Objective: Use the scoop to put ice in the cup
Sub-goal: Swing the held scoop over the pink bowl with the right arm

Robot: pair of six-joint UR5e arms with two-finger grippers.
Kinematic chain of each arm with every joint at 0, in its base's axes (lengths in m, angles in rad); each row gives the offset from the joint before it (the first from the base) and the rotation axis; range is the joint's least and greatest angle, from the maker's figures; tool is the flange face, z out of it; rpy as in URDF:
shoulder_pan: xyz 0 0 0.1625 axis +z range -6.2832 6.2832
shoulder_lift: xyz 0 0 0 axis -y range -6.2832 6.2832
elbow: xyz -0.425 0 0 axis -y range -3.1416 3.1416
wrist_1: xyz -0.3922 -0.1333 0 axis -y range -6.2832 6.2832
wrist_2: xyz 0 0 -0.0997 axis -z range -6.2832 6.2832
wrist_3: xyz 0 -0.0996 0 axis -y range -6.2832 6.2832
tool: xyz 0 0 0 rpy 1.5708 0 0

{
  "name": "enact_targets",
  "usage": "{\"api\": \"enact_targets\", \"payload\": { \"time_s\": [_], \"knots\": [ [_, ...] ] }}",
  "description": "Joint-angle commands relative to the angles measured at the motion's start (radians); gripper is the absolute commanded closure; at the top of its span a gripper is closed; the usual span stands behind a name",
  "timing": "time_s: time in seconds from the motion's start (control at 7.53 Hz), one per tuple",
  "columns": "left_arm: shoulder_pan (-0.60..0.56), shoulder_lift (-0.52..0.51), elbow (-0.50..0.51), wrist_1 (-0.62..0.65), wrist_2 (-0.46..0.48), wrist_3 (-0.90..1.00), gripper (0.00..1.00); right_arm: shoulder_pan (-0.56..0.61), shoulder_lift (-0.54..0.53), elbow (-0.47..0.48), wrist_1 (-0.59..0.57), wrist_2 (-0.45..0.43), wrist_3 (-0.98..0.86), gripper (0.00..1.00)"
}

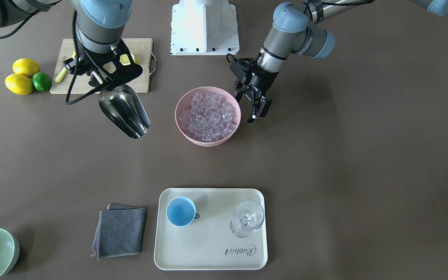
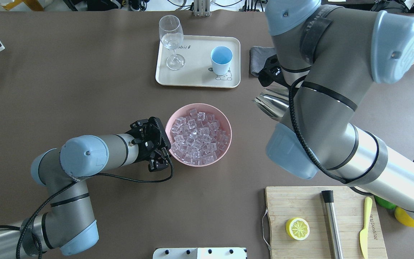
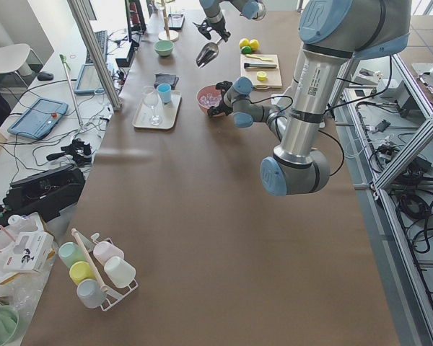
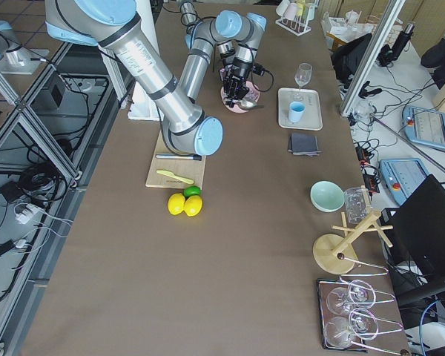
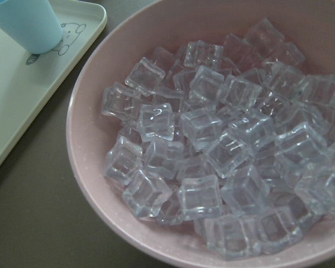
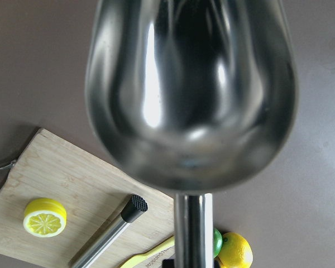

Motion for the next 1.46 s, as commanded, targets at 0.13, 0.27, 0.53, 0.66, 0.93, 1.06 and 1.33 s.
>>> {"api": "enact_targets", "payload": {
  "time_s": [0.13,0.27,0.53,0.66,0.93,1.06,1.33],
  "knots": [
    [0.000,0.007,-0.009,-0.001,-0.002,0.000,0.02,-0.147,0.229,-0.154,-0.169,-0.050,-0.040,1.00],
    [0.000,0.002,-0.007,0.000,-0.003,-0.002,0.02,-0.181,0.317,-0.248,-0.244,-0.084,-0.073,1.00],
    [0.000,0.005,-0.010,0.000,-0.019,-0.002,0.02,-0.202,0.338,-0.301,-0.261,-0.114,-0.187,1.00],
    [-0.002,0.010,-0.012,0.000,-0.019,-0.002,0.02,-0.203,0.352,-0.358,-0.261,-0.117,-0.240,1.00],
    [-0.006,0.013,-0.019,0.002,-0.031,-0.002,0.02,-0.203,0.427,-0.513,-0.261,-0.155,-0.317,1.00],
    [-0.011,0.011,-0.019,0.003,-0.039,-0.002,0.02,-0.203,0.438,-0.546,-0.259,-0.187,-0.331,1.00],
    [-0.012,0.011,-0.019,0.003,-0.039,-0.002,0.02,-0.203,0.433,-0.580,-0.248,-0.223,-0.368,1.00]
  ]
}}
